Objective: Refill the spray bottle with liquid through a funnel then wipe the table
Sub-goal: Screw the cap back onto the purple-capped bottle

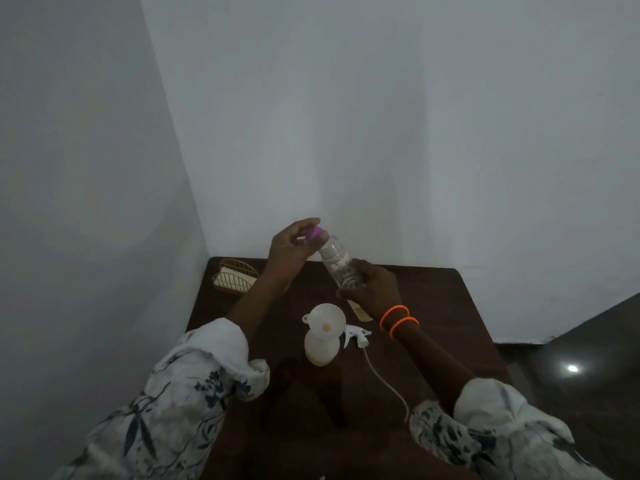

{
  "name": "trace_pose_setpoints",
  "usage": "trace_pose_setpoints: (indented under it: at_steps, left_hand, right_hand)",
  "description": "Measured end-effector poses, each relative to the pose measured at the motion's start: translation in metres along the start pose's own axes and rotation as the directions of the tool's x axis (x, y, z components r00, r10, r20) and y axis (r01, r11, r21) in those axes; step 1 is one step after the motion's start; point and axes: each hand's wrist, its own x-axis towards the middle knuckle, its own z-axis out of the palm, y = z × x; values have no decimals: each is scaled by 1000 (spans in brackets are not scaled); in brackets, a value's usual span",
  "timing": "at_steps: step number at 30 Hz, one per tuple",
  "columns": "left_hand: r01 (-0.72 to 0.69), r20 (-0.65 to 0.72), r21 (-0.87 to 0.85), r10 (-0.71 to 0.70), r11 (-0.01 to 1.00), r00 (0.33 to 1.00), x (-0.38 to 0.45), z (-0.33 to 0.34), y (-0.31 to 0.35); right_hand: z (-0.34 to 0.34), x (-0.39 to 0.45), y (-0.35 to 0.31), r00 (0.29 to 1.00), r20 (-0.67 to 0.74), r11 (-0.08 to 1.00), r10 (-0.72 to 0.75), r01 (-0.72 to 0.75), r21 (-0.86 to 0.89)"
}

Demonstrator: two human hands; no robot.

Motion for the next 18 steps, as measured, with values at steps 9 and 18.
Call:
trace_pose_setpoints:
  at_steps: [9,18]
  left_hand:
    - [-105,122,213,81,971,989,5,-5,6]
    - [-139,303,317,39,938,952,8,-16,15]
  right_hand:
    - [0,3,-8,1000,-20,1000,-16,15,-16]
    - [-4,5,-6,999,27,998,-38,39,-43]
